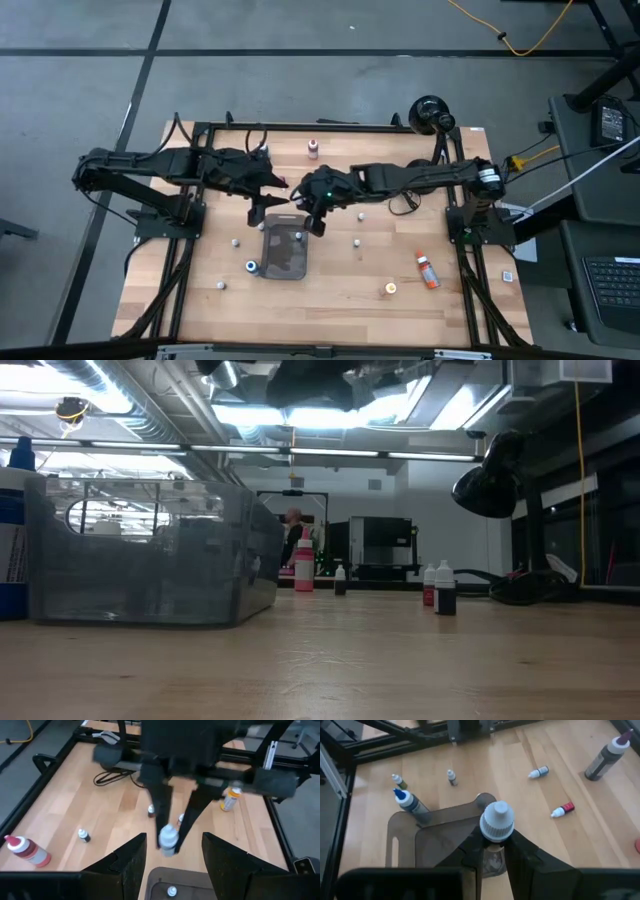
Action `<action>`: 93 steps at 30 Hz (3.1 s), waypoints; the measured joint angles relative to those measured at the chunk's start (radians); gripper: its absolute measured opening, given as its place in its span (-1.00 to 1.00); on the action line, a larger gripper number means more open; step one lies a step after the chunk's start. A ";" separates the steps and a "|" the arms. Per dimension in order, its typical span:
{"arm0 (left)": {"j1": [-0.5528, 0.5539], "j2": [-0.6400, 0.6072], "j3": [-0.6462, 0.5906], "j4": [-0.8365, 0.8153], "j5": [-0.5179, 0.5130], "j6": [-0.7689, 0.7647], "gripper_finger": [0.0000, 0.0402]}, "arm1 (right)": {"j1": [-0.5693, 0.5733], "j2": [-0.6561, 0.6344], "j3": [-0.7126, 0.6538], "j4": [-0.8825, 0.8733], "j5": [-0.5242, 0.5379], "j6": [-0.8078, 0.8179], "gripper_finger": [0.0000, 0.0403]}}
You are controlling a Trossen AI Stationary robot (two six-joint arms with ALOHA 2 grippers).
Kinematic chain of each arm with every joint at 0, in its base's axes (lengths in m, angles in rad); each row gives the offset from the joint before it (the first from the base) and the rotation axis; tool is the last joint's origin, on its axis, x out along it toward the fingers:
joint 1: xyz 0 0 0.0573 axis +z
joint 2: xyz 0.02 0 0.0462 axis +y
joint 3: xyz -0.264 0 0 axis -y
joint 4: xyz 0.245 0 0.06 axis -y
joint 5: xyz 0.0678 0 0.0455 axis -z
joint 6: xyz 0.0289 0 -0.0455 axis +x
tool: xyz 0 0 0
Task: Pick & Place food coloring
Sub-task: Put the bottom red food coloring bottle into the bin
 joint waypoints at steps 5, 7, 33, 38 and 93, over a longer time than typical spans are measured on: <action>-0.007 0.020 0.000 -0.011 0.004 0.010 -0.07 | -0.012 0.029 0.022 0.004 -0.016 -0.003 -0.68; -0.010 0.035 0.000 -0.009 0.007 0.019 -0.07 | -0.014 0.039 0.029 0.005 -0.027 -0.003 -0.68; 0.019 0.139 -0.001 -0.024 0.028 0.054 -0.08 | -0.020 0.044 0.031 0.003 -0.037 -0.032 -0.67; 0.019 0.139 -0.001 -0.023 0.029 0.054 -0.26 | -0.020 0.044 0.030 0.003 -0.037 -0.034 -0.67; -0.223 0.236 -0.002 -0.062 -0.201 -0.170 -0.76 | -0.014 -0.098 0.030 -0.313 0.015 0.001 0.41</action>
